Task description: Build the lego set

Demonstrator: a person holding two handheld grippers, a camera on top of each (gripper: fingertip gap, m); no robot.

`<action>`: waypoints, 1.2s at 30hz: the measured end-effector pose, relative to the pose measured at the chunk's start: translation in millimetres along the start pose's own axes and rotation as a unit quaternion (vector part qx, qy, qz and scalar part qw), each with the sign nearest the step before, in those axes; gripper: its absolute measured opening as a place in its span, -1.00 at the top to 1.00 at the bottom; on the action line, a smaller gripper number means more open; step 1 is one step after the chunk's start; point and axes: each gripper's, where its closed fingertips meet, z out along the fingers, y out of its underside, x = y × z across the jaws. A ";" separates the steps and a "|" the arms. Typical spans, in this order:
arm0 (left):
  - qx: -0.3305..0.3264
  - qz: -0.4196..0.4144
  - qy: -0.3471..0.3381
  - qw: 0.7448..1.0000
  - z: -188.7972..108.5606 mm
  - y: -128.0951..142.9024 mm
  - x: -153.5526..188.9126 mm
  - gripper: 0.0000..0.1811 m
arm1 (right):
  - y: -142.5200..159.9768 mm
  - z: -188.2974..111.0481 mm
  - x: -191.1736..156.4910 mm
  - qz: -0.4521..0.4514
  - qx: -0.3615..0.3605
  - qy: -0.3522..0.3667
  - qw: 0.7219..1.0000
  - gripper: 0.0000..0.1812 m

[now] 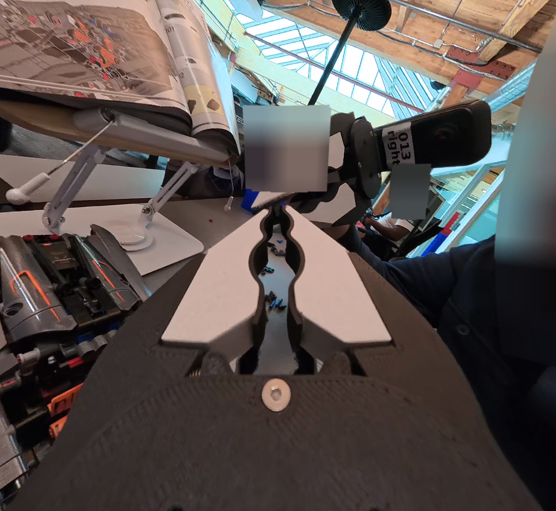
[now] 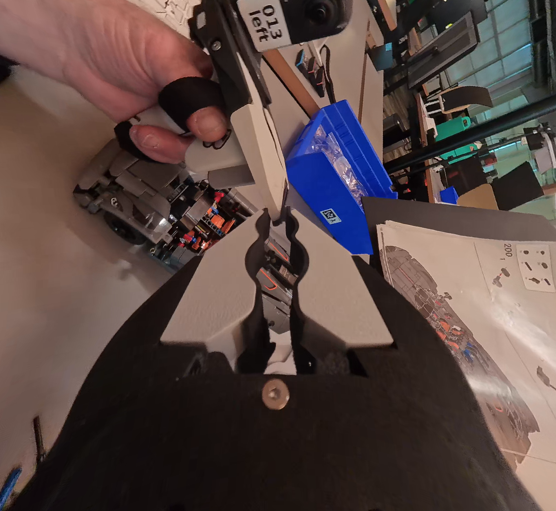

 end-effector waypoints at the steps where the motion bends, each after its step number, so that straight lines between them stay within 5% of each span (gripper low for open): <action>1: -0.004 -0.002 0.002 1.000 0.7 1.4 0.3 0.99 | 0.8 -1.0 -1.7 -0.004 -0.001 -0.005 1.000 0.92; 22: -0.021 -0.022 0.040 0.999 2.1 8.1 8.2 0.99 | 0.6 -7.3 -10.8 -0.005 0.017 -0.041 0.999 0.92; 36: -0.010 -0.075 0.153 0.985 -1.9 7.0 31.5 0.93 | -13.8 -18.7 -17.7 0.023 0.079 -0.083 0.993 0.92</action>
